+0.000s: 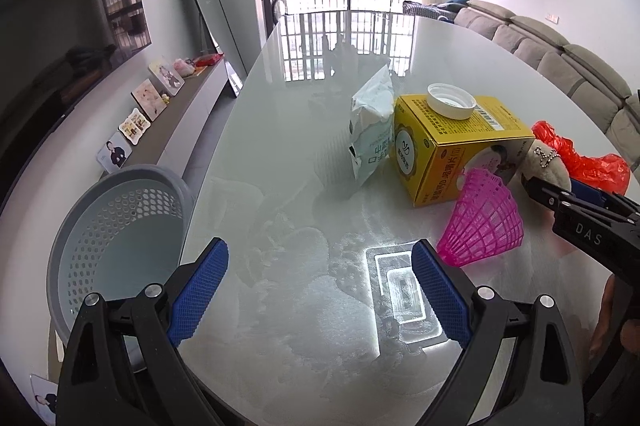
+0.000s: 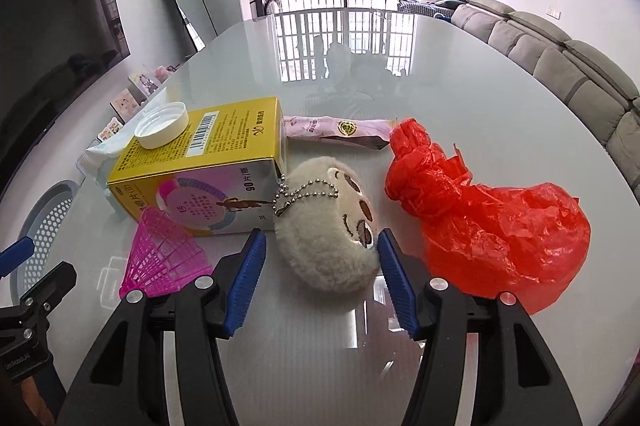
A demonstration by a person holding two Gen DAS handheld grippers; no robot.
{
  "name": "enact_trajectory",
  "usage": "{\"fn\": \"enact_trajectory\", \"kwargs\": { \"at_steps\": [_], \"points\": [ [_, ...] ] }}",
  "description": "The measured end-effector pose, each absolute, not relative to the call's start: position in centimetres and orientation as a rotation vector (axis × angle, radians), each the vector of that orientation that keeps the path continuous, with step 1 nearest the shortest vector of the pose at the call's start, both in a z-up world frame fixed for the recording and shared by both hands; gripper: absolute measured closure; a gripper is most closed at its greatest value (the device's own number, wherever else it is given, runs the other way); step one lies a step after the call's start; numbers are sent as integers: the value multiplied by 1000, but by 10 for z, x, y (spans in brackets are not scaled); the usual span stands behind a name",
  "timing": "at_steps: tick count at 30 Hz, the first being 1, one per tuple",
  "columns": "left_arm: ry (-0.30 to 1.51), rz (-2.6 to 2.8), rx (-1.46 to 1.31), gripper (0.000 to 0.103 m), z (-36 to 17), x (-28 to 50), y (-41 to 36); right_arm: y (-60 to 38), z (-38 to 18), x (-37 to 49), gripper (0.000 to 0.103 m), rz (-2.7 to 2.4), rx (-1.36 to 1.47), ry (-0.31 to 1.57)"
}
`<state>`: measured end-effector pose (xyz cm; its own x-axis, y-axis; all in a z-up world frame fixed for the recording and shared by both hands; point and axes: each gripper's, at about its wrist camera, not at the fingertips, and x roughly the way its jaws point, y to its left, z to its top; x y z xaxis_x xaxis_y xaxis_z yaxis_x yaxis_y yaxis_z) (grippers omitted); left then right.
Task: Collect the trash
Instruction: 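Grasp the beige plush with the right tool while the left tool grasps the pink shuttlecock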
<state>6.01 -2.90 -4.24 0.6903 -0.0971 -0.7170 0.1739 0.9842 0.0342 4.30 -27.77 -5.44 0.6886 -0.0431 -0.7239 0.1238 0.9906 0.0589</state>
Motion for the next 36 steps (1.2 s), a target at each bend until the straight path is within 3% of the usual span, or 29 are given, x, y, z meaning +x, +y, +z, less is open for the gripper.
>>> {"fn": "enact_trajectory", "kwargs": {
  "at_steps": [6, 7, 11, 36],
  "points": [
    [798, -160, 106, 12, -43, 62, -29, -277, -57, 52, 48, -111, 91, 805],
    [798, -161, 106, 12, -43, 61, -30, -277, -57, 52, 55, -113, 91, 803],
    [803, -170, 104, 12, -44, 61, -31, -280, -57, 47, 58, -107, 105, 798],
    [835, -352, 185, 10, -62, 52, -94, -303, -26, -45, 59, 0, 278, 731]
  ]
}}
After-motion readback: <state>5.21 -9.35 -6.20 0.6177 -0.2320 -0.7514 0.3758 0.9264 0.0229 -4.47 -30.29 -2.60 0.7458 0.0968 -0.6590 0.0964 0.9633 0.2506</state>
